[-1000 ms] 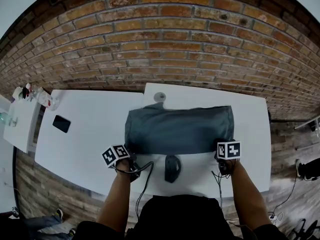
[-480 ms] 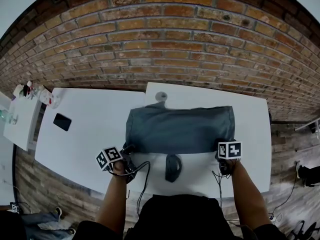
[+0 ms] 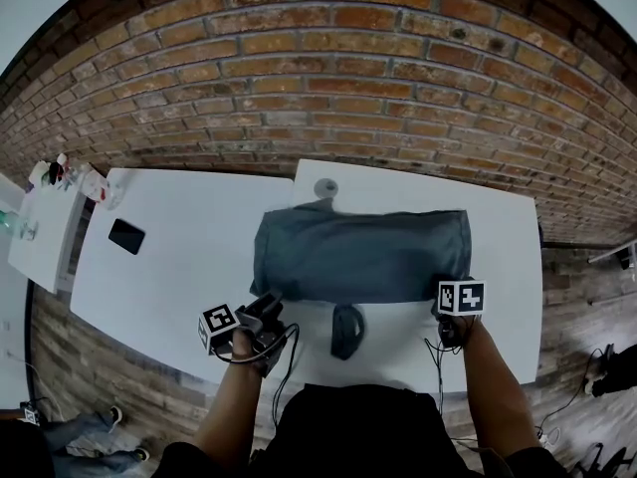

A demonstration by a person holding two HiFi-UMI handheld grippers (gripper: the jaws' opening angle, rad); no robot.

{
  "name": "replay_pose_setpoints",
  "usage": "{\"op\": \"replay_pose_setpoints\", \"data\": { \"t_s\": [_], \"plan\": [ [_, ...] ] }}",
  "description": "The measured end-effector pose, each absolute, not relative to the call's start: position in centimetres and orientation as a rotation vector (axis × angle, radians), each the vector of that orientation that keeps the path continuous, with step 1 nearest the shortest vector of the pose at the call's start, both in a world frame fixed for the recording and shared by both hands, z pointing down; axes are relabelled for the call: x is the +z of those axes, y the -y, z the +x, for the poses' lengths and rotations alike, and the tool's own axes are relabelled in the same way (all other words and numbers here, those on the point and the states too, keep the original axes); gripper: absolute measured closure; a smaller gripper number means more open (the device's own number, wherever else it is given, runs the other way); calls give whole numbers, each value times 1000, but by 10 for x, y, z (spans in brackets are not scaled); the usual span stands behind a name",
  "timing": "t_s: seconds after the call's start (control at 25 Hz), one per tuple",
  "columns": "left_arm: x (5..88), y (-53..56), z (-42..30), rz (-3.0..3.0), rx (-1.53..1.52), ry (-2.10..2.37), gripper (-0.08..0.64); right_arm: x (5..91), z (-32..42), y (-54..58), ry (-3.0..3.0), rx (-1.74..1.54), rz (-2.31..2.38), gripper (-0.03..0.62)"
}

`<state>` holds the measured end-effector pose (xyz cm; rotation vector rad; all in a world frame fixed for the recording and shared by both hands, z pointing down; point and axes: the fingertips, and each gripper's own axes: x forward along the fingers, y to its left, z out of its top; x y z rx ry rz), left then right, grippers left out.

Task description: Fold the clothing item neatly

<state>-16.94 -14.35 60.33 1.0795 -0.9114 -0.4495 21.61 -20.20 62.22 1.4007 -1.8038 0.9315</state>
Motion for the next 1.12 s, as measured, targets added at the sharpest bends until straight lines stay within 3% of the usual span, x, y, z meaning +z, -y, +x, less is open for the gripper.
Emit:
{"op": "replay_pose_setpoints", "data": {
  "t_s": [1.12],
  "plan": [
    [639,211,-135,849,-560,884,342,621,216,201,1819,939,1391,591]
  ]
}}
